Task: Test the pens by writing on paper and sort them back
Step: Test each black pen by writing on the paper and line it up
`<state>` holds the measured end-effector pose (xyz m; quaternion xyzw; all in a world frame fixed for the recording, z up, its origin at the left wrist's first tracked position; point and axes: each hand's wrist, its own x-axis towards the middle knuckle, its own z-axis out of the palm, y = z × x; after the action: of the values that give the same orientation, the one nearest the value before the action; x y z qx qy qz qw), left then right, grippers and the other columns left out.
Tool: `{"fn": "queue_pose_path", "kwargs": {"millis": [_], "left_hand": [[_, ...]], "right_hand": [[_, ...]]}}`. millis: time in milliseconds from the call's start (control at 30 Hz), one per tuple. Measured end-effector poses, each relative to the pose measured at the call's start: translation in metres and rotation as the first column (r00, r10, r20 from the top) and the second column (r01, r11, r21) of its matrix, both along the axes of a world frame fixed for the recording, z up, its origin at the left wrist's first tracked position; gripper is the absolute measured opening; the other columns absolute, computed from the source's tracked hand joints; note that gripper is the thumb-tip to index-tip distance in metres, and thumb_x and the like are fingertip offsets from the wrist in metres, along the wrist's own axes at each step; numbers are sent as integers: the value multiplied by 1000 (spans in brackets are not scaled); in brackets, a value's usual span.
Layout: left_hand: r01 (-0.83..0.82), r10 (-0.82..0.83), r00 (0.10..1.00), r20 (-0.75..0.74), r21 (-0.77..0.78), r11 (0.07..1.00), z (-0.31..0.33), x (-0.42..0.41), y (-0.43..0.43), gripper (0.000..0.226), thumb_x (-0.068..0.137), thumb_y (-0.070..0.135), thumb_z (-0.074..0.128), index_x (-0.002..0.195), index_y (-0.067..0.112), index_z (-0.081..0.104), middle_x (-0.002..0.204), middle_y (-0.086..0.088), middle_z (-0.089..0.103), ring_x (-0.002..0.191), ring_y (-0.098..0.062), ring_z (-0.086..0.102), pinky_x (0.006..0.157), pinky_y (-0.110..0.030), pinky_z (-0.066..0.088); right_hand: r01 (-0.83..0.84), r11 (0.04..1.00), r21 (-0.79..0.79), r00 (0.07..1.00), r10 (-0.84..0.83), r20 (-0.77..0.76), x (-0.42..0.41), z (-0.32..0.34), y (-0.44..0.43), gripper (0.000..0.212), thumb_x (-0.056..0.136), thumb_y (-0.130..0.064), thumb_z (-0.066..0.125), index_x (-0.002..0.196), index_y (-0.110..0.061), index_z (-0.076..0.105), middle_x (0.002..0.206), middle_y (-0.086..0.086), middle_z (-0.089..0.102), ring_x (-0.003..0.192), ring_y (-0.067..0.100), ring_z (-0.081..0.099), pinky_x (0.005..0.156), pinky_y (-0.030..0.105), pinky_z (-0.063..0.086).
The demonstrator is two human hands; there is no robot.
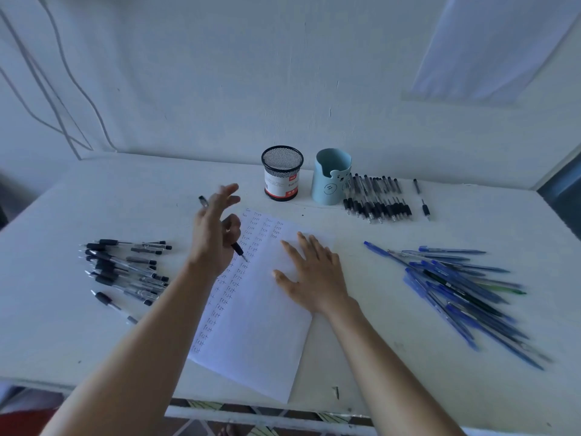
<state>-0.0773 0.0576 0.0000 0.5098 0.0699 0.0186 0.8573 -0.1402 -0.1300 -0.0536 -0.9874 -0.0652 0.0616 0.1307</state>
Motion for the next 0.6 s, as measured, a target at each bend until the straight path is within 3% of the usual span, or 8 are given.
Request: {"fn": "queue_pose_path", "kwargs": {"millis": [33,100,200,267,333,467,600], "left_hand": [[-19,19,1000,7,46,999,-2,2,-2,21,102,15,50,112,12,69,102,-5,60,42,-7,34,38,-18,20],[-26,27,1000,-15,50,998,-9,6,-5,32,96,-6,43,109,8,70,110,-12,61,48,-11,49,40,-18,30],[71,-72,997,-6,-70,995,-17,10,-7,37,101,18,37,120,9,67,107,-8,62,83,-22,66,68,-26,51],[128,-128,992,-22,-21,992,-23,15,-12,52,105,40,28,123,8,65,105,-7,64,84,-25,65,70,-29,50],[121,-117,992,-47,106,987,-27,19,-20,58,108,41,25,112,2,67,97,-10,68,73,-27,67,65,-30,52],[134,-142,990,-11,403,905,-29,23,-30,15,96,11,65,84,2,66,79,-13,70,74,-24,72,74,-32,58],[99,-142,990,22,616,782,-26,33,-32,22,82,2,78,77,4,56,73,-12,64,58,-18,67,47,-27,51]], "right_hand": [[-1,1000,0,1000,1,8,-1,0,0,69,96,-67,28,157,-40,9,167,-4,-4,153,16,-9,120,44,0],[4,1000,-5,1000,-4,27,-3,0,1,71,95,-68,29,157,-38,10,167,-3,-2,153,17,-6,120,45,2],[18,1000,0,997,-18,72,-3,-1,1,78,92,-72,28,157,-31,15,167,-3,6,152,18,1,118,45,7],[23,1000,3,995,-23,101,-3,-3,1,87,83,-77,21,155,-26,21,166,-3,13,152,19,7,116,45,9],[33,999,11,993,-34,117,-3,-3,2,96,75,-79,13,154,-24,24,165,-3,17,151,18,10,117,47,6],[33,999,21,993,-35,113,-1,-3,3,99,73,-79,11,154,-23,23,165,-4,15,152,19,6,119,56,-1],[39,998,39,992,-44,122,0,-3,2,99,72,-79,14,154,-23,25,165,-4,16,152,20,7,119,57,0]]}}
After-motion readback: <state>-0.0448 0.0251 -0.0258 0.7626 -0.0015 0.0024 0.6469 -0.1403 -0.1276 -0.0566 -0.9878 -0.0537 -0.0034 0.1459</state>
